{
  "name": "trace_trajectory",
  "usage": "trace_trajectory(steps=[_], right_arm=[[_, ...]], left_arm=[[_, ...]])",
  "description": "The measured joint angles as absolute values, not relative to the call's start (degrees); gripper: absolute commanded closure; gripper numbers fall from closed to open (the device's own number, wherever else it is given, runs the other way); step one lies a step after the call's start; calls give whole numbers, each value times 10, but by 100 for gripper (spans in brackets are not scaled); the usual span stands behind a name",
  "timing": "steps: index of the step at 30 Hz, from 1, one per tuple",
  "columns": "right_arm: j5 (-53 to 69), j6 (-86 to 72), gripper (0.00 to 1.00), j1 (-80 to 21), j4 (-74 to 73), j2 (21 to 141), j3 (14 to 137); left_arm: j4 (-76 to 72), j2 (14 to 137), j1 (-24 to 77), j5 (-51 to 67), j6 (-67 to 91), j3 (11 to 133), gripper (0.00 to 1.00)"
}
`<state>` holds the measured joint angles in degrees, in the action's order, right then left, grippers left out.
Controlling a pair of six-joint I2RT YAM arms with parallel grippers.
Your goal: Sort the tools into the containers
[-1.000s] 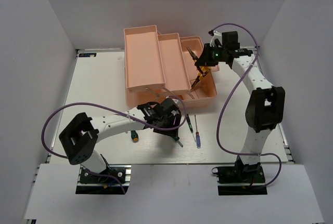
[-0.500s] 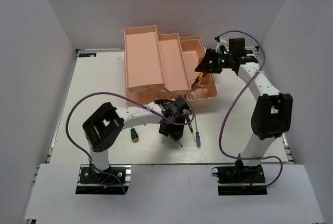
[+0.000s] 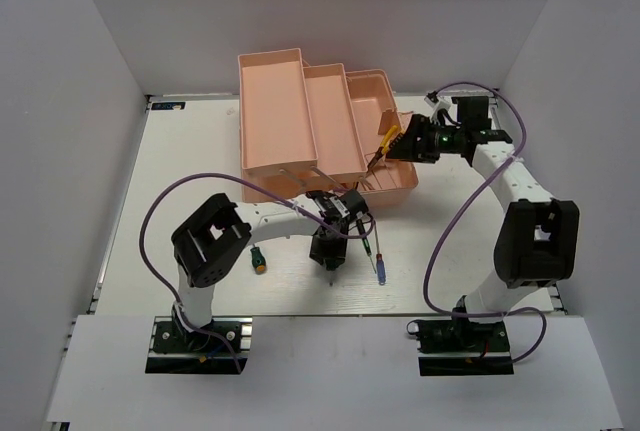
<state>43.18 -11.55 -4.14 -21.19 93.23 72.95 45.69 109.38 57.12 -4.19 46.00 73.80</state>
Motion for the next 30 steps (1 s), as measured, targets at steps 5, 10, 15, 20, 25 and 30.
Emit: trace_trajectory(steps=[5, 10, 15, 20, 25, 30], right_arm=[[455, -85, 71, -33, -222, 914, 713], [473, 22, 100, -22, -286, 891, 718], [452, 135, 30, -11, -362, 869, 707], [422, 215, 14, 4, -418, 850, 684], [419, 260, 95, 19, -450, 842, 678], [429, 283, 100, 19, -469, 812, 661]], left_arm=[[454, 1090, 577, -38, 438, 737, 88], [404, 1031, 600, -1, 358, 714, 98], [411, 947, 603, -14, 293, 797, 99], [423, 1000, 566, -89, 250, 1022, 99], [455, 1136, 504, -157, 232, 1218, 97], [504, 1249, 448, -192, 218, 1299, 92]])
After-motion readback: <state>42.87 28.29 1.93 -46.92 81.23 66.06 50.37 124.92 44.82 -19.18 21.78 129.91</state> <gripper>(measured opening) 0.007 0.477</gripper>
